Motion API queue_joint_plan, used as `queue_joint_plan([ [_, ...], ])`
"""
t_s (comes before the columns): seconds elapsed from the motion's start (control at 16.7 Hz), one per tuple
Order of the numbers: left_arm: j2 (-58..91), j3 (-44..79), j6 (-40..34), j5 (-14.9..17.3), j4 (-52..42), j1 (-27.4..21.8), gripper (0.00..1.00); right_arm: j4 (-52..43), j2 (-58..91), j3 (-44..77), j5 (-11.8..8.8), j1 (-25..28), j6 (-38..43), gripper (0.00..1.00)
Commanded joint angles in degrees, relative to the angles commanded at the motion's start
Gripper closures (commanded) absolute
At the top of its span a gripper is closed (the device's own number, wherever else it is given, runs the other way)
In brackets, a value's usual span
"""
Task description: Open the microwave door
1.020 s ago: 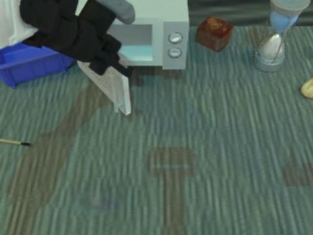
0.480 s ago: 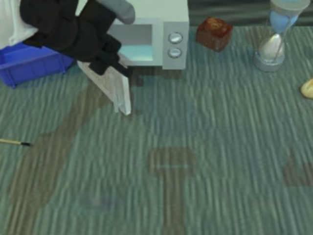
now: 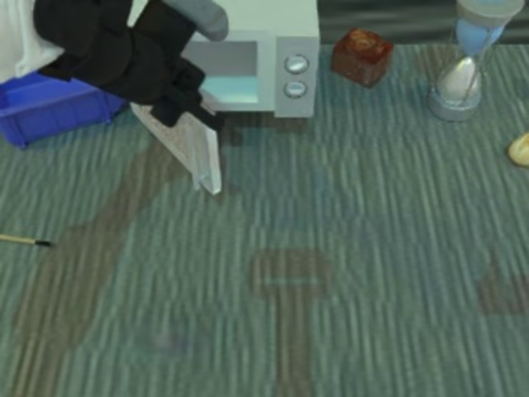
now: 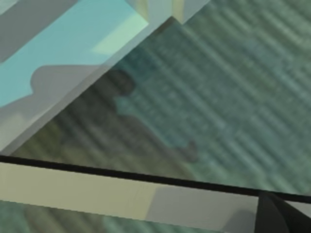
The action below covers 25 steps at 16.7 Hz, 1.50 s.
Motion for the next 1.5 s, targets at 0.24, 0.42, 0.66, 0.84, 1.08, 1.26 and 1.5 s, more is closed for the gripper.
queue_joint_plan([
  [0.24,0.0,0.0,0.0,0.0,0.0,0.0,1.0,0.0,0.0,0.0,0.0,0.0,0.0,0.0],
  [0.42,-2.81,3.65,0.26,0.86,0.58,-0.53,1.0,0.0,0.0,0.0,0.0,0.0,0.0,0.0],
  [0.66,-1.81,0.91,4.22,2.46,-0.89,1.33,1.0,0.0,0.0,0.0,0.0,0.0,0.0,0.0],
  [0.84,-1.3,-1.12,7.5,3.78,-1.84,2.82,1.0,0.0,0.0,0.0,0.0,0.0,0.0,0.0],
  [1.08,-1.39,-1.44,8.14,4.13,-1.86,3.21,1.0,0.0,0.0,0.0,0.0,0.0,0.0,0.0],
  [1.26,-1.39,-1.44,8.14,4.13,-1.86,3.21,1.0,0.0,0.0,0.0,0.0,0.0,0.0,0.0],
  [1.5,-1.39,-1.44,8.14,4.13,-1.86,3.21,1.0,0.0,0.0,0.0,0.0,0.0,0.0,0.0],
])
